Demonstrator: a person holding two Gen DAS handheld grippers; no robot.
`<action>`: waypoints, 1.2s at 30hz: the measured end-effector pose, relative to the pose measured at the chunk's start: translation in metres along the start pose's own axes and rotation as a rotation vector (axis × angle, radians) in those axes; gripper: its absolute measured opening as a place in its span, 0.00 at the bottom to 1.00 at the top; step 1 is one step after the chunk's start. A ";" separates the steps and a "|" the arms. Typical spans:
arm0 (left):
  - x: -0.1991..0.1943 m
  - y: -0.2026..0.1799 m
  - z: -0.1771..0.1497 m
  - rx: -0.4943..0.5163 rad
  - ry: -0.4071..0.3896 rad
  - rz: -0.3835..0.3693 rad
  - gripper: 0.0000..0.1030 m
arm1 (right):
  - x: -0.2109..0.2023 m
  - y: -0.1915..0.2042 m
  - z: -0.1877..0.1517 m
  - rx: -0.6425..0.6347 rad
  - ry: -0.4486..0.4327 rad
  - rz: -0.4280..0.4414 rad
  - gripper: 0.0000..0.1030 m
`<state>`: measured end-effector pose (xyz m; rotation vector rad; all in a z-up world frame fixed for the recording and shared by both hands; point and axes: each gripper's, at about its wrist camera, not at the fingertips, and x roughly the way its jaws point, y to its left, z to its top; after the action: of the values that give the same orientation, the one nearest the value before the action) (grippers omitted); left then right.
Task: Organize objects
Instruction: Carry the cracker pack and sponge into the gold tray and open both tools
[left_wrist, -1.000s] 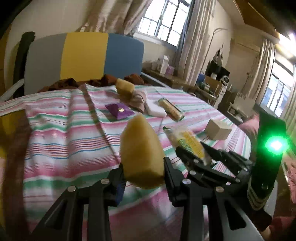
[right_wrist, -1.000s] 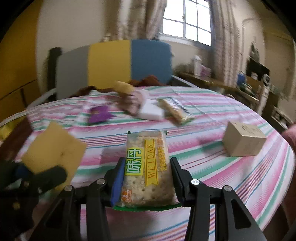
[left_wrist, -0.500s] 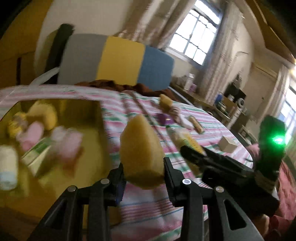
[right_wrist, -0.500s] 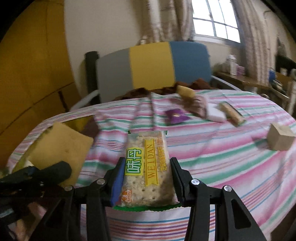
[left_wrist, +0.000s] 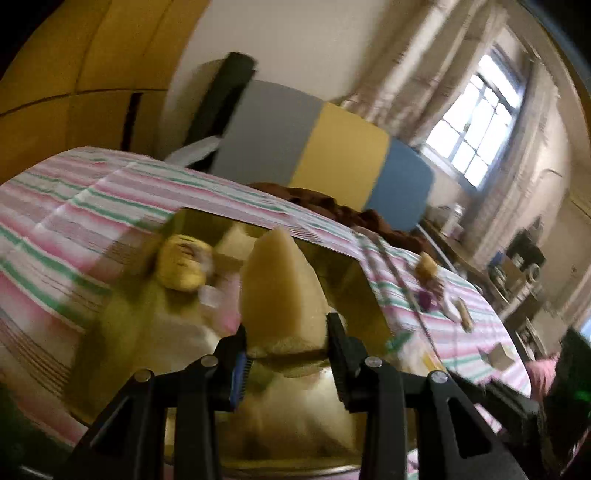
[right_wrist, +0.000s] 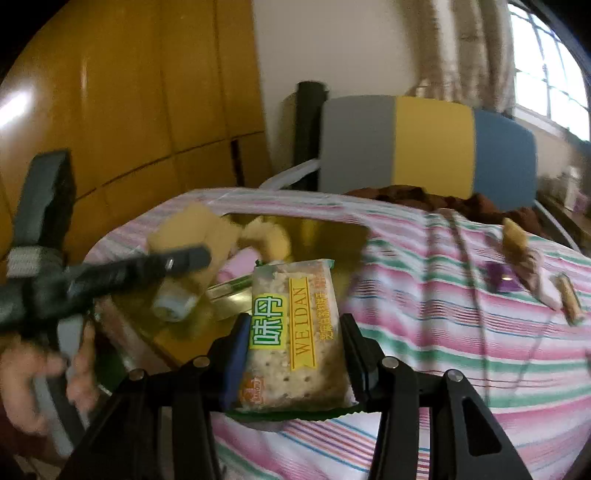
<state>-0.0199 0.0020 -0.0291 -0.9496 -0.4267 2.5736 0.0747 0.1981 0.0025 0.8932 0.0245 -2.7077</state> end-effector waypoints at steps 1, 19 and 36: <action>0.001 0.009 0.003 -0.011 0.005 0.008 0.36 | 0.006 0.007 0.000 -0.011 0.020 0.011 0.47; 0.020 0.063 0.012 -0.081 0.103 0.132 0.54 | 0.020 0.028 0.008 0.053 0.054 0.103 0.62; -0.022 0.036 0.023 -0.093 -0.050 0.195 0.64 | -0.004 -0.005 0.000 0.114 0.012 0.056 0.62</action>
<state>-0.0281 -0.0432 -0.0139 -1.0059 -0.4940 2.7787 0.0764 0.2042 0.0051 0.9275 -0.1519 -2.6740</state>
